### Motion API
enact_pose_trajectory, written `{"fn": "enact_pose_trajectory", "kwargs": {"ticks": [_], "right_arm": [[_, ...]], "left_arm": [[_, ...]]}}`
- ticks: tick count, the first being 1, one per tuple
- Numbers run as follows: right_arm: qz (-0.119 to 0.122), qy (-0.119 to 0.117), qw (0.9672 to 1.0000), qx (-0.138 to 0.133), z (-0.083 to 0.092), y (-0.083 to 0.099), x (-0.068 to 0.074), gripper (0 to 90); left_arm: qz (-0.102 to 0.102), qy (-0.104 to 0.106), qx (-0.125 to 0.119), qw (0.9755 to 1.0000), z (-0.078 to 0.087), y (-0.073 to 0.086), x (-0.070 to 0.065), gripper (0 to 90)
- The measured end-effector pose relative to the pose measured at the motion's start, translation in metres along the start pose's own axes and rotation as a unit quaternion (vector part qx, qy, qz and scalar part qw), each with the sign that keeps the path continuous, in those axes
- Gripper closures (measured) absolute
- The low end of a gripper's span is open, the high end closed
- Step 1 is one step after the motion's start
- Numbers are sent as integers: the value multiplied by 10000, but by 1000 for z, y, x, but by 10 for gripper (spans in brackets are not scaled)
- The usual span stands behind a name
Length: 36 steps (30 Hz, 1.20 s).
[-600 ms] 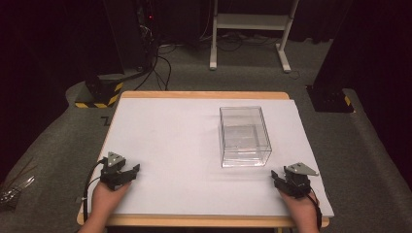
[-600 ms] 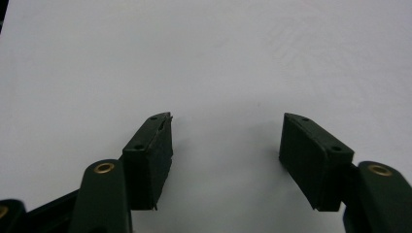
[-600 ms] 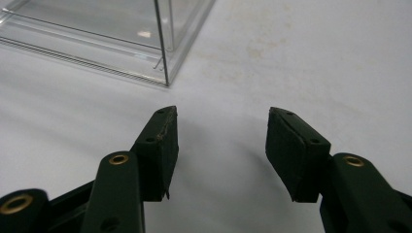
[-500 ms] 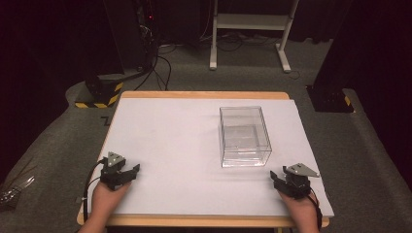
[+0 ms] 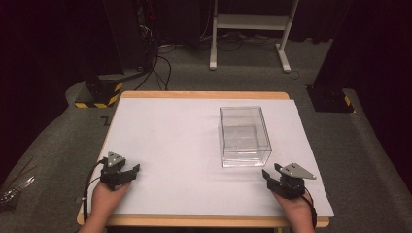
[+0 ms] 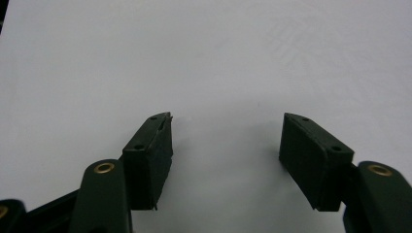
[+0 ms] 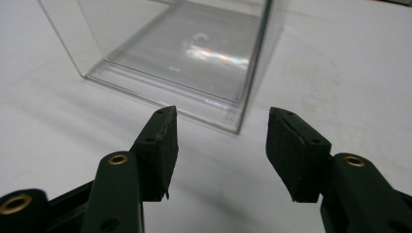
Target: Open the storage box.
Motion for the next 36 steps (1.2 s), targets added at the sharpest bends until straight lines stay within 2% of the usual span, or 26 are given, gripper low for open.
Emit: {"fn": "enact_pose_trajectory", "kwargs": {"ticks": [4,9,16,25,26,28,36], "right_arm": [[151,-193,9996,-106,2,-10,10,469],[307,-317,9988,-199,1,-22,14,485],[241,-321,9989,-238,-3,-33,11,483],[103,-464,9983,-328,-9,-44,8,474],[55,-642,9971,-405,-8,-43,6,487],[33,-766,9960,-467,-7,-43,6,500],[199,-709,9959,-523,-9,-53,15,505]], "left_arm": [[-7,-9,1,10000,0,0,0,369],[-7,-7,1,10000,0,0,0,369],[-13,-8,5,10000,0,0,0,369],[-4,-7,0,10000,0,0,0,369],[-5,-10,2,10000,0,0,0,369],[1,-9,0,10000,0,0,0,369],[4,-15,0,10000,0,0,0,369]]}}
Point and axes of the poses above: each handheld gripper's, and its own axes: z roughly backward along the jaws, y roughly out of its underside, x roughly to its left, the point moved 6 cm from there along -z, roughly forward along the jaws, and after that the axes turned 13 degrees about x, right-handed, at the moved point
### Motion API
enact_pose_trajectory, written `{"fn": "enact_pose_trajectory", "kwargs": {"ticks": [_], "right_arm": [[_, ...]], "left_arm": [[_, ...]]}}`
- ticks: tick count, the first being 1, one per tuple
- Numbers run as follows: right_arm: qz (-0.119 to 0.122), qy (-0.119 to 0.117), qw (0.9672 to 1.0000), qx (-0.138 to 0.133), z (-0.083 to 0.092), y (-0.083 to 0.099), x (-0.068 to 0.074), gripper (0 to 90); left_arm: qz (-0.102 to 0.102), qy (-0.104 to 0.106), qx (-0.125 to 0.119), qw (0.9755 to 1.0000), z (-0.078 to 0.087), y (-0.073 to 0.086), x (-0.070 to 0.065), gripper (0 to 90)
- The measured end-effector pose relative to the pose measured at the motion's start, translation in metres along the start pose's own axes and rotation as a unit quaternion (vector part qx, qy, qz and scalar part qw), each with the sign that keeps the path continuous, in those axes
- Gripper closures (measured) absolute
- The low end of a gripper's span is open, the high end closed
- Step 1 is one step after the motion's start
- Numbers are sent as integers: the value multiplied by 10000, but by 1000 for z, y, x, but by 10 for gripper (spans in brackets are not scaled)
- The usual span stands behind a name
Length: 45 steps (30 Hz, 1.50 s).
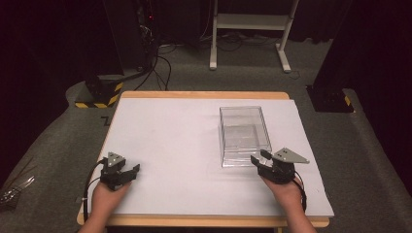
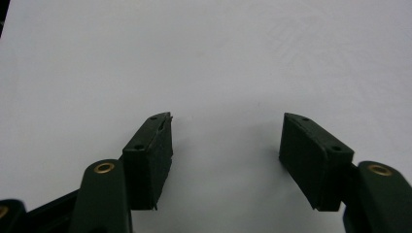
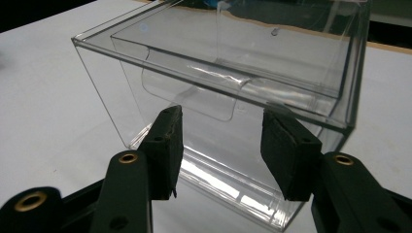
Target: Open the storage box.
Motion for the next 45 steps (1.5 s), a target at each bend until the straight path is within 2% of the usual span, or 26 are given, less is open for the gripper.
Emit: {"fn": "enact_pose_trajectory", "kwargs": {"ticks": [6,8,19,24,31,42,45], "right_arm": [[46,-45,10000,51,-9,-6,5,561],[101,-9,9999,99,-14,-9,11,569],[79,-40,10000,8,-26,-18,18,613],[65,-238,9997,-40,-32,-21,14,630],[39,-341,9994,-38,-35,-24,10,642],[-24,-848,9963,-152,-28,-17,0,768],[48,-875,9960,-167,-25,-14,1,778]], "left_arm": [[-4,6,1,10000,0,0,0,368],[-6,10,3,10000,0,0,0,368],[-18,14,2,10000,0,0,0,368],[-17,14,5,10000,0,0,0,368],[-18,12,6,10000,0,0,0,368],[-11,10,4,10000,0,0,0,368],[-11,8,4,10000,0,0,0,368]]}}
Point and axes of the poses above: each handheld gripper's, and its own axes: z roughly backward along the jaws, y roughly out of its underside, x roughly to its left, the point moved 6 cm from there along -z, roughly forward along the jaws, and after that the axes turned 13 degrees about x, right-handed, at the moved point
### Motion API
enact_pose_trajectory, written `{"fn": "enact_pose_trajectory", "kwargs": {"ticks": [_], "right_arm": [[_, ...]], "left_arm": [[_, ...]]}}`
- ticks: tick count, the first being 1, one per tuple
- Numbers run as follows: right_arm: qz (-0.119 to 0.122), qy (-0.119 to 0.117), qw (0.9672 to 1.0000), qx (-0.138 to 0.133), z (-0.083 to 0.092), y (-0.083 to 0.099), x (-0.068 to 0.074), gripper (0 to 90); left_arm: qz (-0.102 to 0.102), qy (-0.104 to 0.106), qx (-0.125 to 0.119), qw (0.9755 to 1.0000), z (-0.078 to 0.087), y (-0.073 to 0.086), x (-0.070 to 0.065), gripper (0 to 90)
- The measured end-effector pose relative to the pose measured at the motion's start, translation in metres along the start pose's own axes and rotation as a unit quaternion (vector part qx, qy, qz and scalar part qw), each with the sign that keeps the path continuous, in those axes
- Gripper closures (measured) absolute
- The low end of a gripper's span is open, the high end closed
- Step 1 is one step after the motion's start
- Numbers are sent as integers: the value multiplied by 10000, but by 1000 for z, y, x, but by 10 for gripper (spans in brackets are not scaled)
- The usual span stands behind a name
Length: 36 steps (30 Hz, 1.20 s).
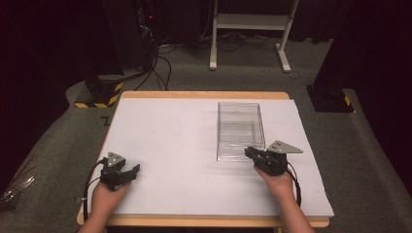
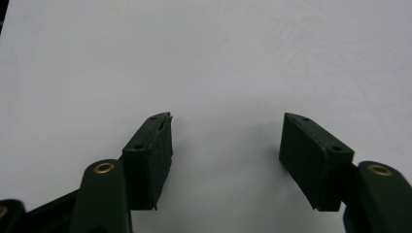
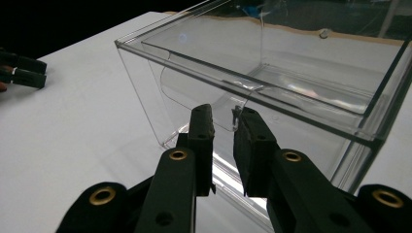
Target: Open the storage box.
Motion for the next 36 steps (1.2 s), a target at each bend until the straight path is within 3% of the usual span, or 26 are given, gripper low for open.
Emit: {"fn": "enact_pose_trajectory", "kwargs": {"ticks": [8,17,24,26,29,32,36], "right_arm": [[220,0,9997,60,10,8,9,791],[270,23,9996,62,22,19,14,832],[307,-65,9995,83,21,18,16,646],[270,-100,9995,84,19,17,16,632],[216,-331,9992,-6,16,14,16,574],[225,-395,9990,-21,15,13,18,568],[294,-246,9992,75,12,14,19,608]], "left_arm": [[3,-11,-9,10000,0,0,0,368],[5,-9,-10,10000,0,0,0,368],[18,-3,-12,10000,0,0,0,368],[18,-2,-12,10000,0,0,0,368],[19,-2,-13,10000,0,0,0,368],[20,-2,-15,10000,0,0,0,368],[16,-6,-17,10000,0,0,0,368]]}}
Point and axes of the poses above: each handheld gripper's, and its own axes: z roughly backward along the jaws, y roughly out of its underside, x roughly to its left, the point moved 6 cm from there along -z, roughly forward along the jaws, and after that the axes turned 13 degrees about x, right-handed, at the moved point
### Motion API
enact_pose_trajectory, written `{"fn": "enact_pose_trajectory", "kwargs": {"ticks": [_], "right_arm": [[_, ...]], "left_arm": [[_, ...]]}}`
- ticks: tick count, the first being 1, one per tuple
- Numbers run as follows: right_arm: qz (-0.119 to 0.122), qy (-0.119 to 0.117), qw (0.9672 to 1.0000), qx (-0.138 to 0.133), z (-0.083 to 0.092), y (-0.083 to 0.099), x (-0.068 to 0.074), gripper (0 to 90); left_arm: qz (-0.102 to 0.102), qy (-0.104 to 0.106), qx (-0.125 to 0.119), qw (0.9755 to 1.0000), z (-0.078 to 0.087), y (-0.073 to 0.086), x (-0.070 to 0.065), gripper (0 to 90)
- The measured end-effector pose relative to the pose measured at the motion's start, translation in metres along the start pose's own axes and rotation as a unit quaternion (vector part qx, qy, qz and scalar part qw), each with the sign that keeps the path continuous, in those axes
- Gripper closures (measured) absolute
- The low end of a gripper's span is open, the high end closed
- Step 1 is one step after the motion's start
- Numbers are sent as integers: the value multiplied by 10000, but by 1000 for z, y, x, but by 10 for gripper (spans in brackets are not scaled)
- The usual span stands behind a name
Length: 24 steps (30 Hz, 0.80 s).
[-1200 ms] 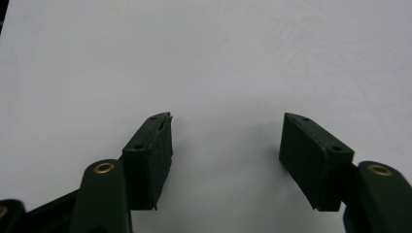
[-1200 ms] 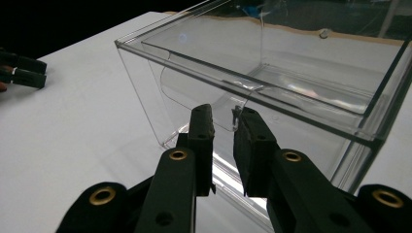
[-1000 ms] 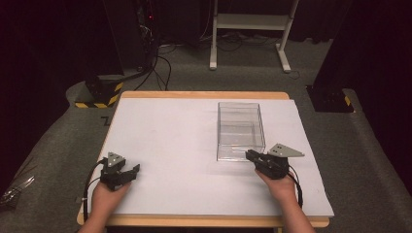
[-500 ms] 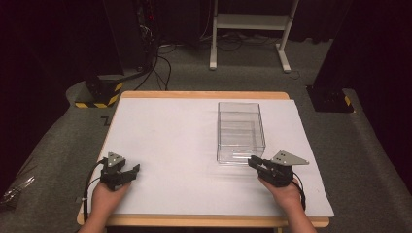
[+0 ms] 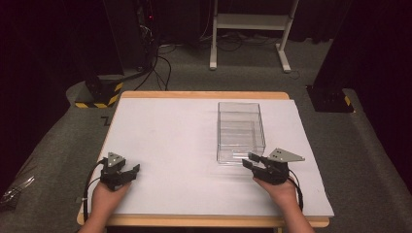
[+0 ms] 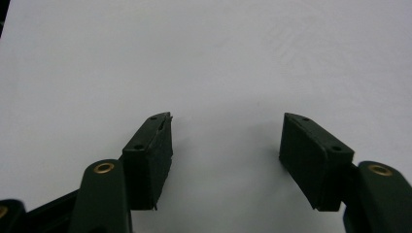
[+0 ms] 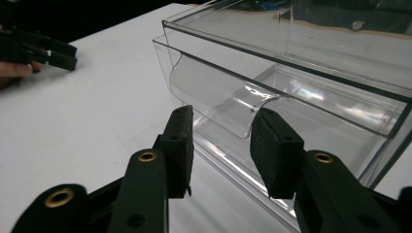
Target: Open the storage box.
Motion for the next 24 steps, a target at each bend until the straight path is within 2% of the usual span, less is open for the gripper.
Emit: {"fn": "enact_pose_trajectory", "kwargs": {"ticks": [2,5,8,9,16,22,24], "right_arm": [[66,67,10000,27,-1,0,1,618],[67,37,10000,-15,-2,0,1,653],[2,-46,10000,-63,-3,-1,0,688],[-10,-103,9999,-86,-3,0,-2,730],[-4,-203,9997,-117,1,3,-4,779],[86,-286,9995,-104,4,6,-3,804],[223,-315,9992,-86,6,7,3,813]], "left_arm": [[-12,-3,12,10000,0,0,0,368],[-12,-3,12,10000,0,0,0,368],[-10,-3,11,10000,0,0,0,368],[-12,-5,10,10000,0,0,0,368],[-8,0,14,10000,0,0,0,368],[-6,3,14,10000,0,0,0,368],[-11,-1,11,10000,0,0,0,368]]}}
Point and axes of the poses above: each handheld gripper's, and its own axes: z roughly backward along the jaws, y roughly out of its underside, x roughly to its left, the point moved 6 cm from there along -z, roughly forward along the jaws, and after that the axes turned 13 degrees about x, right-handed, at the moved point
